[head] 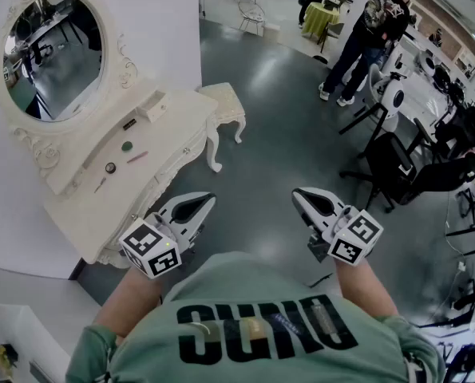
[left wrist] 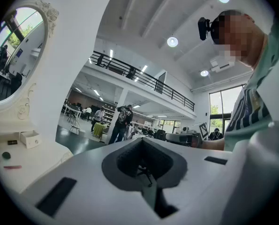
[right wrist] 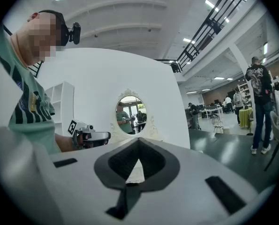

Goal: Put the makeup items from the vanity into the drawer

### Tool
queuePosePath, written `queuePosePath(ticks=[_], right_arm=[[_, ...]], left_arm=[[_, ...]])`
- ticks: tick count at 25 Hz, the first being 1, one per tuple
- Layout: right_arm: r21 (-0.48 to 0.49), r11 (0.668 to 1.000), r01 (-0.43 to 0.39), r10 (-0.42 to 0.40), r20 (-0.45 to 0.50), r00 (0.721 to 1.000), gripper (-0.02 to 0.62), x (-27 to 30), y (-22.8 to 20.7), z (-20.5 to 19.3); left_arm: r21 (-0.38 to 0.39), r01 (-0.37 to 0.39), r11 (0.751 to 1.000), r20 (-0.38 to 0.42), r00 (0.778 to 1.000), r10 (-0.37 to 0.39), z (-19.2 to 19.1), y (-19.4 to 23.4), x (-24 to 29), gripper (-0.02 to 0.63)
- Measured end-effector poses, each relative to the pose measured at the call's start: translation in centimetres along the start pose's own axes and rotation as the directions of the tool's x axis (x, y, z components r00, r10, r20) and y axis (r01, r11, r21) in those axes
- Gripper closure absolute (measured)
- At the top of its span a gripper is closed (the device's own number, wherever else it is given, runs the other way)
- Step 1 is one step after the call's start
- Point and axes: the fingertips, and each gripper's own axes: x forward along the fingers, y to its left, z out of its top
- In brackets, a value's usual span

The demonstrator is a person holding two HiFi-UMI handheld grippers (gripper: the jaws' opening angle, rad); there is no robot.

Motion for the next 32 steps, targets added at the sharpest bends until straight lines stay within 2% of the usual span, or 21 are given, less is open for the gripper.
queuePosePath(ticks=[18,32], right_arm=[[-0.043,0.999,0.028,-0.027,0.013,1.000,0.584,-0.7,-0.4,-0.1],[-0.049,0.998,-0.044,0.045,0.016,0.999,0.584,-5.2,-2.8,-0.5]], left_arm=[[-0.003,0.006,1.000,-0.001,1.000,-0.006,-0.4,-0.4,0.7,0.598],[-0.016,-0.025,1.000,-0.024,0.999,0.025,-2.1,-4.3,5.3,0.598]])
